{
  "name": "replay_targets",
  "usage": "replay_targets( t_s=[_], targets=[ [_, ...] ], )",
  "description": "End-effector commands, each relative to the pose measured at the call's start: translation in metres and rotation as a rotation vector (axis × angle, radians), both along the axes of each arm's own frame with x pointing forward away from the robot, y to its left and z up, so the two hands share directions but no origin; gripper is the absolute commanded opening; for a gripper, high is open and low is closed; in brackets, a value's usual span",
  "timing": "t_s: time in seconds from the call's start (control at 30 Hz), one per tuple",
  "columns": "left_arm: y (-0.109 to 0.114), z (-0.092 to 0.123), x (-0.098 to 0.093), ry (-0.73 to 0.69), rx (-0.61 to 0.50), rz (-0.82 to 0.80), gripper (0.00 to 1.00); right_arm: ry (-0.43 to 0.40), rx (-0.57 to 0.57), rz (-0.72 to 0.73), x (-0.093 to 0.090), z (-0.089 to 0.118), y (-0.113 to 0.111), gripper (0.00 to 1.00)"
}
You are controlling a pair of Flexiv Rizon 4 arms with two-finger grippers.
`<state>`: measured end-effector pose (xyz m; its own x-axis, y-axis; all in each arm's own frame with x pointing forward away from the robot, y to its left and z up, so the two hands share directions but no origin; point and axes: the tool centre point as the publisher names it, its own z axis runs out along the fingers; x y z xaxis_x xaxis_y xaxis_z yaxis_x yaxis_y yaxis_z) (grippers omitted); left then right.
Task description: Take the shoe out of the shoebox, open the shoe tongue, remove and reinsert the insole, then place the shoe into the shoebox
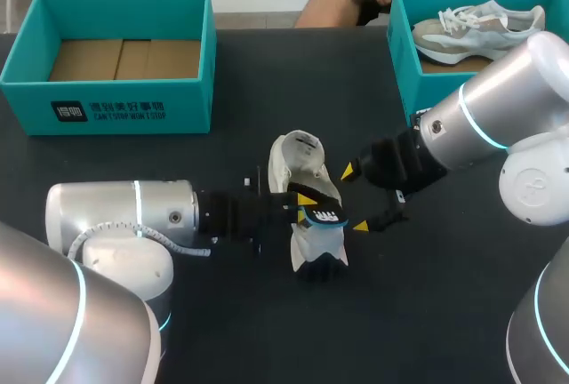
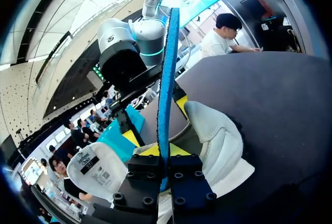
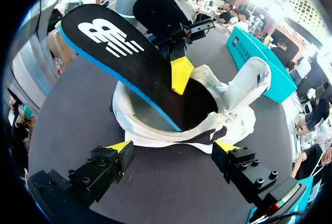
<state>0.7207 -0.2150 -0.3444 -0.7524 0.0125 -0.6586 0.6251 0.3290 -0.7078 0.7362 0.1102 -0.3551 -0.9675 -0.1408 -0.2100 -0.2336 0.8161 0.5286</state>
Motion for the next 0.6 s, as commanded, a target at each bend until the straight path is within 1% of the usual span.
replay_targets(
  t_s=[0.03, 0.1, 0.13, 0.17, 0.23, 0.37, 0.43, 0.6],
  targets=[
    [-0.005, -0.004, 0.007, -0.008, 0.028, 0.004, 0.00, -0.003, -0.002, -0.002, -0.001, -0.001, 0.001, 1.00],
    [-0.005, -0.001, 0.008, -0.004, 0.026, 0.005, 0.00, -0.003, -0.002, -0.002, -0.001, -0.001, 0.001, 1.00],
    [-0.005, 0.002, 0.007, -0.004, 0.019, 0.004, 0.12, -0.003, -0.002, -0.002, -0.001, -0.001, 0.001, 1.00],
    [-0.005, 0.005, 0.005, -0.004, 0.015, 0.003, 0.19, -0.003, -0.002, -0.002, -0.001, -0.001, 0.001, 1.00],
    [-0.006, 0.010, 0.002, -0.005, -0.003, -0.005, 0.26, -0.003, -0.002, -0.002, -0.001, -0.001, 0.001, 1.00],
    [-0.006, 0.016, -0.003, -0.012, -0.008, -0.001, 0.24, -0.003, -0.002, -0.002, -0.001, -0.001, 0.001, 1.00],
    [-0.006, 0.017, -0.005, -0.007, -0.009, -0.004, 0.28, -0.003, -0.002, -0.002, -0.001, -0.001, 0.001, 1.00],
    [-0.006, 0.023, -0.014, -0.001, -0.023, -0.015, 0.25, -0.003, -0.002, -0.002, -0.001, -0.001, 0.001, 1.00]
  ],
)
